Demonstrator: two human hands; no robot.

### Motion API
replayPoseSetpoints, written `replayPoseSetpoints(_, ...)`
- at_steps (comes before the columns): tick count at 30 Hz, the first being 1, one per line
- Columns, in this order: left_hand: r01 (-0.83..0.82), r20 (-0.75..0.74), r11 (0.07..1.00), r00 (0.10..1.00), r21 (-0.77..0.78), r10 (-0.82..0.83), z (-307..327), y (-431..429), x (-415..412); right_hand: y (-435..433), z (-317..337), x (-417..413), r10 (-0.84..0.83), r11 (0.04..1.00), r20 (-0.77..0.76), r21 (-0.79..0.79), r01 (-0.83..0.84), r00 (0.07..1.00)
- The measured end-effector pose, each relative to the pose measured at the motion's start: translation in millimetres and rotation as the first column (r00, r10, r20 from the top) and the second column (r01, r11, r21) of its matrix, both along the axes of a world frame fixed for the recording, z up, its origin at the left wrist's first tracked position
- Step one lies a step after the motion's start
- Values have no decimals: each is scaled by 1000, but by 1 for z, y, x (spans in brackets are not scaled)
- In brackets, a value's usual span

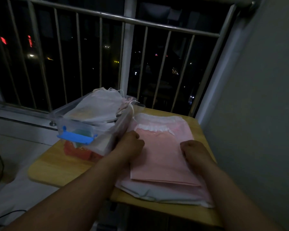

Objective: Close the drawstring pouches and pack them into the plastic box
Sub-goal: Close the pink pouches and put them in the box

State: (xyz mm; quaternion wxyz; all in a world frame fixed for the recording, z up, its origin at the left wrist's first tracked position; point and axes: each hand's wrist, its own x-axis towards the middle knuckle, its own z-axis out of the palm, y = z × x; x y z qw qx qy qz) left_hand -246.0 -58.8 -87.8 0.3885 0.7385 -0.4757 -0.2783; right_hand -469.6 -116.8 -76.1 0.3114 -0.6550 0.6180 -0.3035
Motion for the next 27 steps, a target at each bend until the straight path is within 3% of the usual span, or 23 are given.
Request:
replayPoseSetpoints(5, -40, 144, 999, 989, 19, 37, -5, -10, -4, 0, -9, 5, 32, 999, -2, -4, -32, 999)
replayPoseSetpoints(15, -21, 277, 999, 961, 48, 6, -13, -14, -10, -12, -10, 5, -18, 995, 84, -98, 26, 996)
replayPoseSetpoints(18, -23, 260, 999, 965, 37, 12, -15, -14, -10, -11, -10, 4, 20, 999, 119, -46, -15, 993)
replayPoseSetpoints(22, -42, 207, 999, 977, -14, 44, -12, -12, -12, -9, -11, 1, 105, 994, 52, 18, -106, 993)
replayPoseSetpoints(27, -96, 0, 992, 995, -83, 97, -8, -9, -11, -7, -2, -19, 135, 975, 258, 134, -174, 956)
